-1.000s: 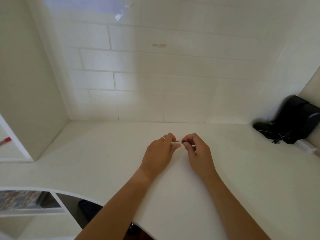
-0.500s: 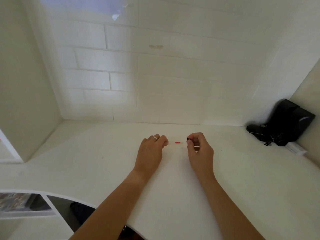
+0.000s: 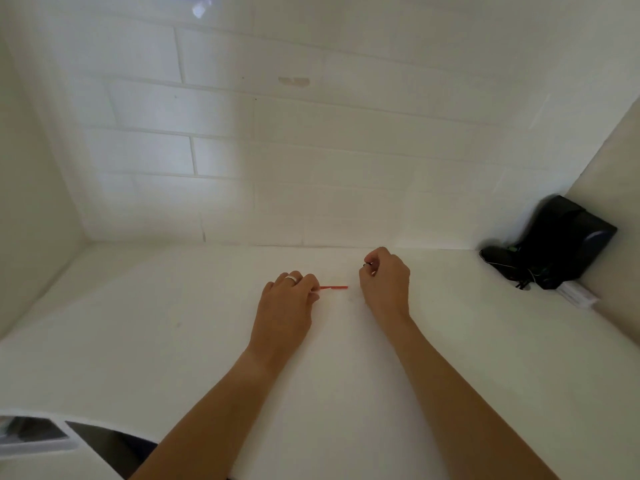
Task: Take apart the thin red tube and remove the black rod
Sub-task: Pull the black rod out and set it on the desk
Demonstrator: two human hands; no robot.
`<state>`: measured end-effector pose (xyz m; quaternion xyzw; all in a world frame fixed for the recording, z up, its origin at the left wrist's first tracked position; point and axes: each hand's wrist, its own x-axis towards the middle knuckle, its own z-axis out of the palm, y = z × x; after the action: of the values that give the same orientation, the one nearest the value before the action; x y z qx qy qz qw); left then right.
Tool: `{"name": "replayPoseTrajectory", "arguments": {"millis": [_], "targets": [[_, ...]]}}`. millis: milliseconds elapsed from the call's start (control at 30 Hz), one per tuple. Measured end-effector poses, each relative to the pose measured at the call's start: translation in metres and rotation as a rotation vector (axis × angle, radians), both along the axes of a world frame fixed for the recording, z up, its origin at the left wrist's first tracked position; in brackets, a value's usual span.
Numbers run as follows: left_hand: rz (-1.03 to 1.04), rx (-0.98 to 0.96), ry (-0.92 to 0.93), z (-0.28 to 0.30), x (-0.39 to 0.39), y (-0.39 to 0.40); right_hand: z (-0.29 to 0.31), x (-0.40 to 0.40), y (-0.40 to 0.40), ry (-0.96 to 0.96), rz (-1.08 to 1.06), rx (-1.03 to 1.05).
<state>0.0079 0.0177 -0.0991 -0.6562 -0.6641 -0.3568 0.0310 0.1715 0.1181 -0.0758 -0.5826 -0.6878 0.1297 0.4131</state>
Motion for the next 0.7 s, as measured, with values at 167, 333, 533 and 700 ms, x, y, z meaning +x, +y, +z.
{"name": "replayPoseTrajectory", "arguments": {"millis": [167, 333, 533, 700], "targets": [[0.009, -0.001, 0.007, -0.002, -0.007, 0.004, 0.005, -0.015, 0.026, -0.148, 0.039, -0.072], [-0.003, -0.004, 0.015, 0.0, 0.001, 0.003, 0.001, -0.011, 0.032, -0.254, 0.072, -0.143], [0.002, 0.004, 0.012, -0.002, 0.0, 0.004, -0.006, -0.011, 0.032, -0.164, 0.072, -0.152], [-0.003, 0.013, 0.028, -0.001, 0.001, 0.004, 0.002, -0.005, 0.021, -0.121, 0.087, -0.093]]}}
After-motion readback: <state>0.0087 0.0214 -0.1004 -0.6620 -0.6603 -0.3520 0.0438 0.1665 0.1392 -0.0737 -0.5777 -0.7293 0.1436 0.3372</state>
